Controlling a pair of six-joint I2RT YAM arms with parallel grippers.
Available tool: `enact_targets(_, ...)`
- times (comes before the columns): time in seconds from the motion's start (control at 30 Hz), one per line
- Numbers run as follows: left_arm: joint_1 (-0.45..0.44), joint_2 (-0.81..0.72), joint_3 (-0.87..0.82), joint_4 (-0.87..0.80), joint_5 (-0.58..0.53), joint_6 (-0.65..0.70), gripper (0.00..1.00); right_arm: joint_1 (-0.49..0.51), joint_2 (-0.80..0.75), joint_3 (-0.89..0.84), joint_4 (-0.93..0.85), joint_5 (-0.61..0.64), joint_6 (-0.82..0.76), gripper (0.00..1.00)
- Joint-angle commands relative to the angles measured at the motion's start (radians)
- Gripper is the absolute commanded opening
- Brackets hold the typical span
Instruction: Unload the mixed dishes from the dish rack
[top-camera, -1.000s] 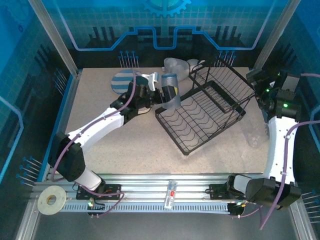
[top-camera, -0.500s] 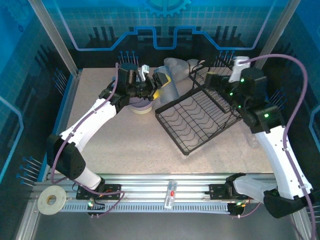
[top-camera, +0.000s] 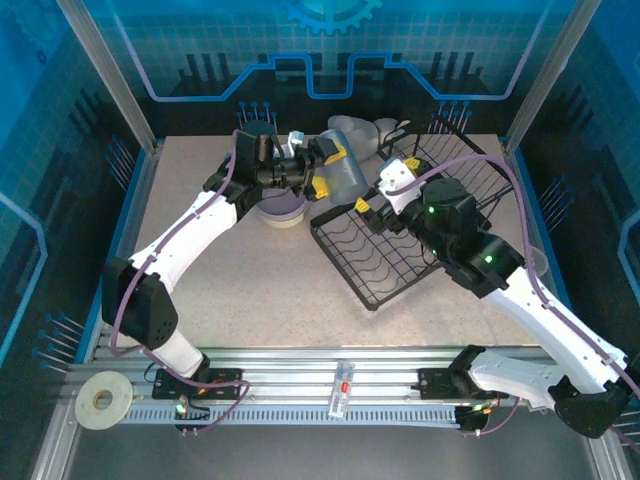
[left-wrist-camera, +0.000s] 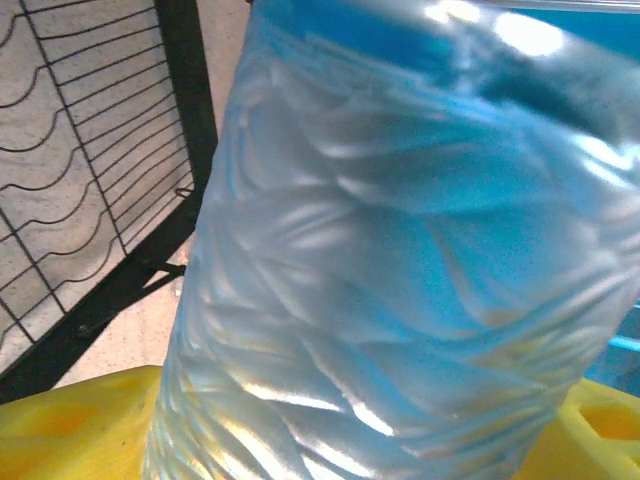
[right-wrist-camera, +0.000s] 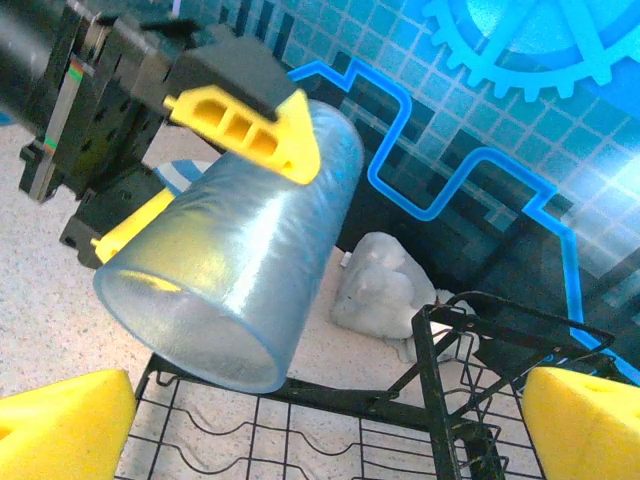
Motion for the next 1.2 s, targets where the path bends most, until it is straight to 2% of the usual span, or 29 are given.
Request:
enact_targets(0.0,0.007,-0.007,0.016,0.067,0.054,-0.047,0.59,0.018,-0.029,-0.021,0.073,0.015,-0.072,1.0)
enact_targets(0.1,0.007,-0.006,0.017,0.067,0.066,-0.058,0.59,0.026,-0.024,-0.029,0.086,0.018,-0.097,0.95)
enact_targets(0.33,0.006,-0.007,0.026,0.041,0.081,-0.047,0.59,0.053,0.018,-0.048,0.189,0.122,-0.156,0.88)
enact_targets(0.83,0.006,-0.006,0.014,0.071,0.09,-0.074,0.58,0.065,0.094,-0.058,0.261,0.161,-0.265,0.85)
enact_targets(1.17,0.007,0.001,-0.008,0.141,0.091,-0.137,0.58,0.079,0.137,-0.063,0.324,0.196,-0.312,0.66)
